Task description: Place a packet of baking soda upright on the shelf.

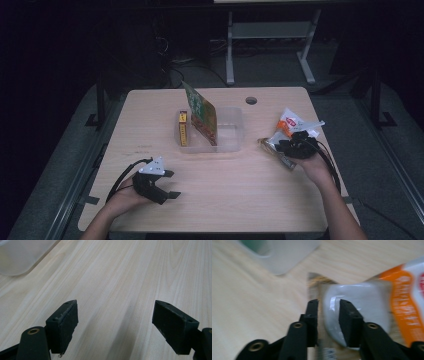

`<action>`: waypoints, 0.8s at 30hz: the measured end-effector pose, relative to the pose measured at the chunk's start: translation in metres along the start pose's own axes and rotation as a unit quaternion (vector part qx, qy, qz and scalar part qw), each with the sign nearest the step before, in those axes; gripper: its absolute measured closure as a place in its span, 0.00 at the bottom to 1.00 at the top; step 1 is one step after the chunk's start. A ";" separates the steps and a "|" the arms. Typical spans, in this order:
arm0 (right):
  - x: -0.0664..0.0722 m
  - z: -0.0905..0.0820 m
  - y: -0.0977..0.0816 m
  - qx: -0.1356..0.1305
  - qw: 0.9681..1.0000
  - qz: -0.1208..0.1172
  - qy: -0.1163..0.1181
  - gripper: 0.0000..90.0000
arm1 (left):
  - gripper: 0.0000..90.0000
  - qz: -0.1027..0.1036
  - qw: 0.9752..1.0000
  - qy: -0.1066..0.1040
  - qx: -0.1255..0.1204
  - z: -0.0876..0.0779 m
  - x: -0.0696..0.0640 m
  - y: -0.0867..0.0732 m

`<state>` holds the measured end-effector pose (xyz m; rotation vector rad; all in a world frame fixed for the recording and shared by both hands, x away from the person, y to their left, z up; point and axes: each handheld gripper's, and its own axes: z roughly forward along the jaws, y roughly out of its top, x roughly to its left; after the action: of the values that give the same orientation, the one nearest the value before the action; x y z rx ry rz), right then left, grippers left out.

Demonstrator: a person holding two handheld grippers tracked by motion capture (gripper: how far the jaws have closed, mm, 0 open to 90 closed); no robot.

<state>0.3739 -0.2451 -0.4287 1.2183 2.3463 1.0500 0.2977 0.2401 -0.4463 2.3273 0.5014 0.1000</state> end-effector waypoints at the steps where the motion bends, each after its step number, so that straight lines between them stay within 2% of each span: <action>1: -0.004 0.000 0.001 -0.003 1.000 0.006 -0.004 0.86 | 0.23 0.000 1.000 0.000 0.000 0.000 0.000 0.000; 5: -0.017 0.004 0.002 -0.010 1.000 0.013 -0.012 0.98 | 0.23 -0.001 1.000 -0.003 -0.001 0.002 -0.001 0.001; 7: -0.019 0.007 0.001 0.000 1.000 0.020 -0.015 1.00 | 0.23 0.001 1.000 -0.004 0.000 0.002 -0.001 0.001; 10: -0.025 0.013 0.000 0.010 1.000 0.011 -0.022 1.00 | 0.23 -0.001 1.000 -0.004 0.004 0.002 -0.002 0.001; 12: -0.028 0.020 0.000 0.034 0.999 -0.001 -0.031 1.00 | 0.23 0.002 1.000 -0.005 0.003 0.002 -0.002 0.002; 14: -0.029 0.026 -0.002 0.044 0.998 -0.012 -0.033 1.00 | 0.23 0.003 1.000 -0.005 0.003 0.002 -0.001 0.001; 17: -0.028 0.026 -0.003 0.050 0.999 -0.006 -0.019 1.00 | 0.23 -0.004 1.000 -0.006 0.000 0.003 -0.001 0.000; 19: -0.027 0.026 -0.003 0.054 0.999 -0.008 -0.001 1.00 | 0.23 -0.001 1.000 -0.006 0.003 0.003 -0.001 0.000; 22: -0.021 0.025 -0.003 0.063 0.998 -0.003 0.013 1.00 | 0.23 0.000 1.000 -0.007 0.001 0.003 -0.001 0.000; 24: -0.015 0.024 -0.003 0.067 0.998 -0.008 0.017 1.00 | 0.23 0.003 1.000 -0.006 0.003 0.002 -0.001 0.001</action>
<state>0.3942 -0.2469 -0.4489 1.2331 2.4832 0.9293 0.2970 0.2379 -0.4472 2.3332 0.4903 0.0871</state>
